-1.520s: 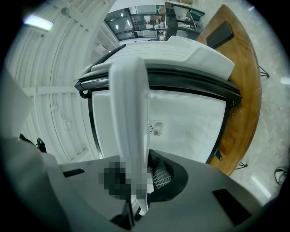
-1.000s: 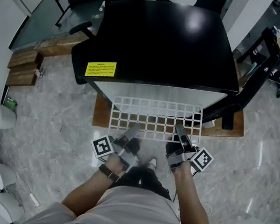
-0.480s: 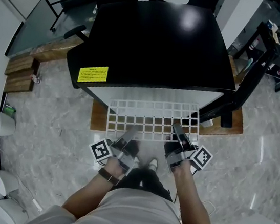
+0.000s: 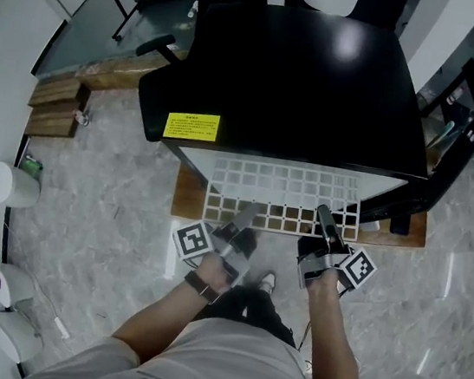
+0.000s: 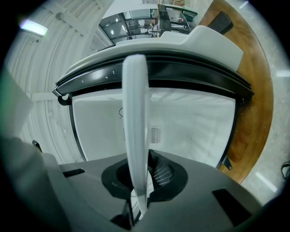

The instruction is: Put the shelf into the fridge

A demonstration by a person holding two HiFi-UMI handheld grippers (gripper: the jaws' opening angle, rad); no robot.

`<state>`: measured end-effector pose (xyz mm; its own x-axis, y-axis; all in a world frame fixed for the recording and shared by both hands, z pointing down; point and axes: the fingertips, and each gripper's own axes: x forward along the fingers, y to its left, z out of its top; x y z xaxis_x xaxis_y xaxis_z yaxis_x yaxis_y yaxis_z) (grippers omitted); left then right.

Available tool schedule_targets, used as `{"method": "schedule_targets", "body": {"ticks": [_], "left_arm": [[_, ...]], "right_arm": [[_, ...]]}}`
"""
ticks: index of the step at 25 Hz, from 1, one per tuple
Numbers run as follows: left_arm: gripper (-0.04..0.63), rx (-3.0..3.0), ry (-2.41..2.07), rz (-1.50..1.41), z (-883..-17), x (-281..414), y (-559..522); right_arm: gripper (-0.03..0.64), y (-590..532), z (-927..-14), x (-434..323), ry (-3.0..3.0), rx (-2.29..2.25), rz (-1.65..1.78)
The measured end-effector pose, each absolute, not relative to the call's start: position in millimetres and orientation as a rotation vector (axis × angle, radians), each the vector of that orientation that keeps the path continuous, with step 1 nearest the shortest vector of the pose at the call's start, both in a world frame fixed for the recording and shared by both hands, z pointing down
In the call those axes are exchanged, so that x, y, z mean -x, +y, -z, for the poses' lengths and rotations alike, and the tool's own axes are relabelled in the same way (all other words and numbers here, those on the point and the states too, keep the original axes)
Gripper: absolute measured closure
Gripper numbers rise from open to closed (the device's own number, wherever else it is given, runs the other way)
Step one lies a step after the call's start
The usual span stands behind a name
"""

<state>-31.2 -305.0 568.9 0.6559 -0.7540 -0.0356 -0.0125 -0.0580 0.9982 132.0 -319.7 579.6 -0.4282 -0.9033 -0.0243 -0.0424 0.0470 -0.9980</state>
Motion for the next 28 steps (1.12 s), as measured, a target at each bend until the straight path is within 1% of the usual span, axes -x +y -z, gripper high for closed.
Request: {"method": "schedule_targets", "body": {"ticks": [12, 28], "left_arm": [[0.566, -1.535, -0.724, 0.68, -575, 43, -373], [0.566, -1.541, -0.723, 0.728, -567, 44, -419]], "right_arm": [[0.577, -391, -582, -122, 1.561, 1.012, 1.449], [0.577, -436, -580, -121, 1.539, 1.03, 1.419]]}}
